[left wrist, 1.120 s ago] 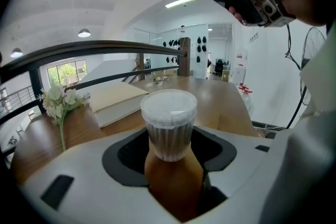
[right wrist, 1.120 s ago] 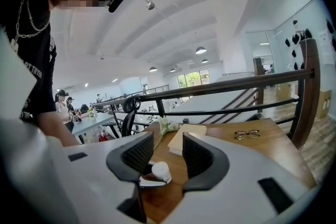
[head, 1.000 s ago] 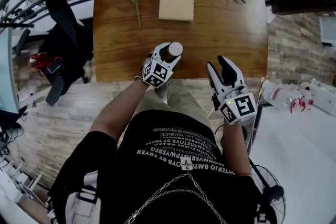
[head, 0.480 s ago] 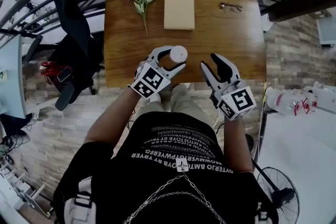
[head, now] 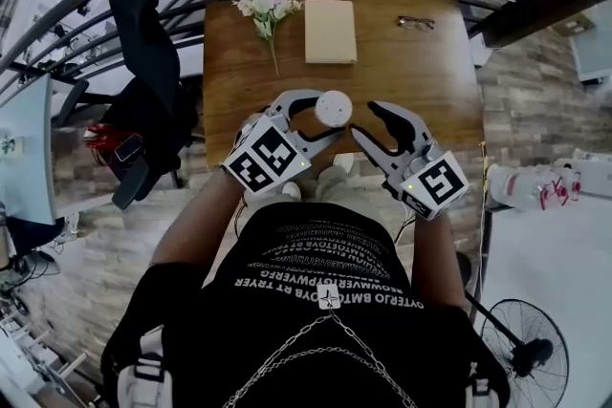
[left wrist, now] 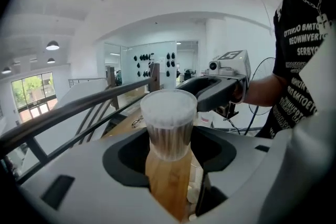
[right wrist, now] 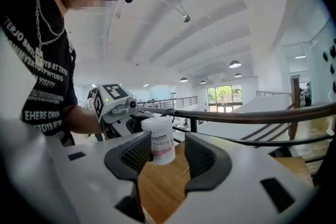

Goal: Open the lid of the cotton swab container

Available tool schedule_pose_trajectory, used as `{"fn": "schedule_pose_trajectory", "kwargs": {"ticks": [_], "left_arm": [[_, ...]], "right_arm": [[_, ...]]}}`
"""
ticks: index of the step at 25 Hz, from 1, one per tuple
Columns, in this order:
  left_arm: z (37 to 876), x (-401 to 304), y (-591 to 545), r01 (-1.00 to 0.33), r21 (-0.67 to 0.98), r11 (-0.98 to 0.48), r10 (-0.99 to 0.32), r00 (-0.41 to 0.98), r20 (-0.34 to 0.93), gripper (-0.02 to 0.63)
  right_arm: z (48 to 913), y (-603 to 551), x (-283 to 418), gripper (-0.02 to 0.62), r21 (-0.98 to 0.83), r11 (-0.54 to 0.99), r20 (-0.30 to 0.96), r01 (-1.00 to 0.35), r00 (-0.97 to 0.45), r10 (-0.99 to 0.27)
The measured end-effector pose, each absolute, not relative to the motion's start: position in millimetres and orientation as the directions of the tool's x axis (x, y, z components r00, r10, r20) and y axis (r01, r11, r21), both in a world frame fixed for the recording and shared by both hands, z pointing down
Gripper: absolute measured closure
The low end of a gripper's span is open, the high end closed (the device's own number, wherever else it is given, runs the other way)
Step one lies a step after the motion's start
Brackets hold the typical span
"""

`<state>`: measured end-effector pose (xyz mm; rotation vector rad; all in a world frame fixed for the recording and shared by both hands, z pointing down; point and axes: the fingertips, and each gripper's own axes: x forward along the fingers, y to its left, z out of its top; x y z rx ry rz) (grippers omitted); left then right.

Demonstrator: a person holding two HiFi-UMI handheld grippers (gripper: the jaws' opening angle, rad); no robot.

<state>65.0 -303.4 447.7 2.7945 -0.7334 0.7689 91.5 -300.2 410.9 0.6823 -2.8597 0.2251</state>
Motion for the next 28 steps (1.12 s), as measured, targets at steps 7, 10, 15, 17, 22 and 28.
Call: {"fn": "schedule_pose_trajectory", "kwargs": {"ticks": [7, 10, 15, 17, 22, 28], "left_arm": [[404, 73, -258, -0.345, 0.043, -0.937, -0.279, 0.820, 0.500, 0.347], [398, 72, -240, -0.296, 0.065, -0.953, -0.228, 0.842, 0.489, 0.348], [402, 67, -222, -0.253, 0.072, -0.965, -0.182, 0.838, 0.514, 0.351], [405, 60, -219, -0.267, 0.072, -0.961, -0.188, 0.821, 0.539, 0.356], [417, 45, -213, -0.302, 0.009, -0.953, -0.233, 0.754, 0.615, 0.367], [426, 40, -208, -0.308, 0.060, -0.950, -0.216, 0.783, 0.583, 0.359]], "right_arm": [[359, -254, 63, 0.322, -0.070, 0.976, 0.149, -0.207, -0.969, -0.195], [349, -235, 51, 0.322, -0.070, 0.988, 0.142, -0.136, -0.982, -0.125], [353, -225, 36, 0.337, -0.046, 0.991, 0.185, -0.128, -0.976, -0.118], [357, -222, 31, 0.344, -0.076, 0.987, 0.195, -0.144, -0.972, -0.127], [365, -221, 20, 0.354, -0.224, 0.948, 0.190, -0.227, -0.964, -0.186], [372, -216, 13, 0.315, -0.230, 0.927, 0.182, -0.295, -0.949, -0.257]]}}
